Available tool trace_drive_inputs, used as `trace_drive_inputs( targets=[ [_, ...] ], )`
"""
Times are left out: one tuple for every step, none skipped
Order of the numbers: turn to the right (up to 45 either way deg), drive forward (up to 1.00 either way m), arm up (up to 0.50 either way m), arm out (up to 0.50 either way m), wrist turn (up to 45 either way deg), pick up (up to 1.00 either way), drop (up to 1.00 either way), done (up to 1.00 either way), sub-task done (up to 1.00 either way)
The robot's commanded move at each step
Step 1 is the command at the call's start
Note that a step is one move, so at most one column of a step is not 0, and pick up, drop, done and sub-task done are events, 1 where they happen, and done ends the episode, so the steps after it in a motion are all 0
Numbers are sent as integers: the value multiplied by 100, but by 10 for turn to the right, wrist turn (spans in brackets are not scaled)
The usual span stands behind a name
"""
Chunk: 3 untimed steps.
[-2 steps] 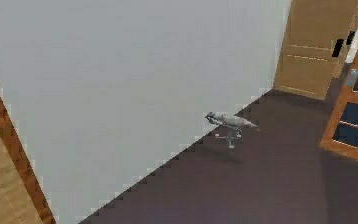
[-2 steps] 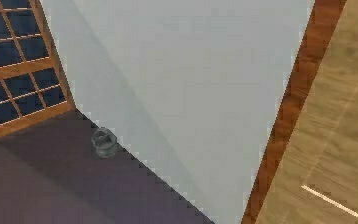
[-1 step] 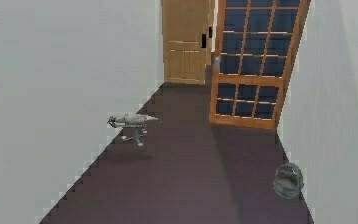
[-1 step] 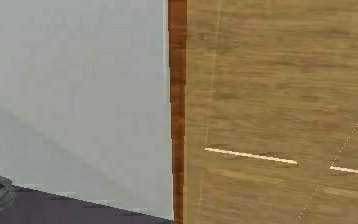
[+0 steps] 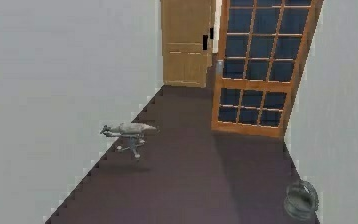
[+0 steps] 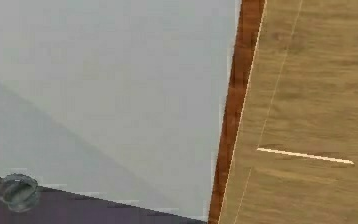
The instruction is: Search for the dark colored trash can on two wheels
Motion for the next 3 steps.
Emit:
trace_drive_inputs(
  targets=[
    [30, 0, 0, 0, 0, 0, 0, 0, 0],
    [0, 100, 0, 0, 0, 0, 0, 0, 0],
    [0, 100, 0, 0, 0, 0, 0, 0, 0]
  ],
)
